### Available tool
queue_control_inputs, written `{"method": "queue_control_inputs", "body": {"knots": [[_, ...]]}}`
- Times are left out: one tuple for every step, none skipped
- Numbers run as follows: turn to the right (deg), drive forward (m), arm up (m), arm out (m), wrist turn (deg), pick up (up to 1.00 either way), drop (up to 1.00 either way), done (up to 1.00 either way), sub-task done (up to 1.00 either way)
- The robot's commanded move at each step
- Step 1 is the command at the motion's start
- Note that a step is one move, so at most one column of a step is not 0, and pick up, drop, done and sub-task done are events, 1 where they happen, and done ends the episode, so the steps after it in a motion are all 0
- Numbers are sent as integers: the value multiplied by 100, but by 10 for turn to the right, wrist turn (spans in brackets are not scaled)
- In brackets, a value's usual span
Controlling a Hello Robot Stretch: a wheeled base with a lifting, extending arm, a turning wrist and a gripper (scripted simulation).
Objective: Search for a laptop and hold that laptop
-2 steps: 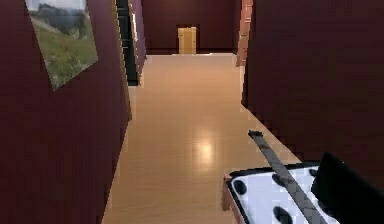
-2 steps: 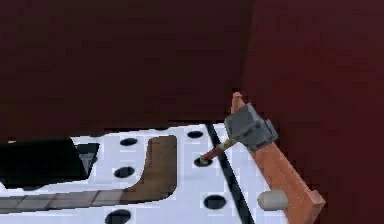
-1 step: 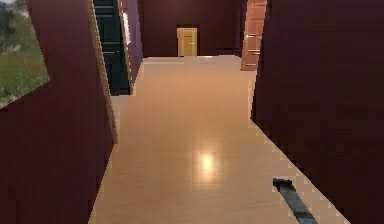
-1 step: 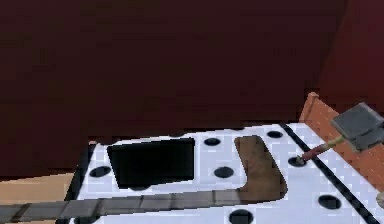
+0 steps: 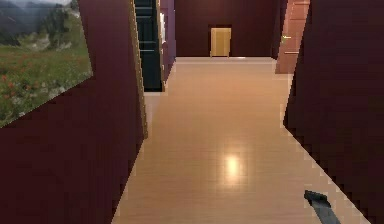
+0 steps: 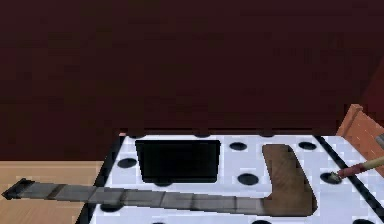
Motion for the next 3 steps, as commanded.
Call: {"method": "queue_control_inputs", "body": {"knots": [[0, 0, 50, 0, 0, 0, 0, 0, 0], [0, 0, 2, 0, 0, 0, 0, 0, 0], [0, 0, 0, 48, 0, 0, 0, 0, 0]]}}
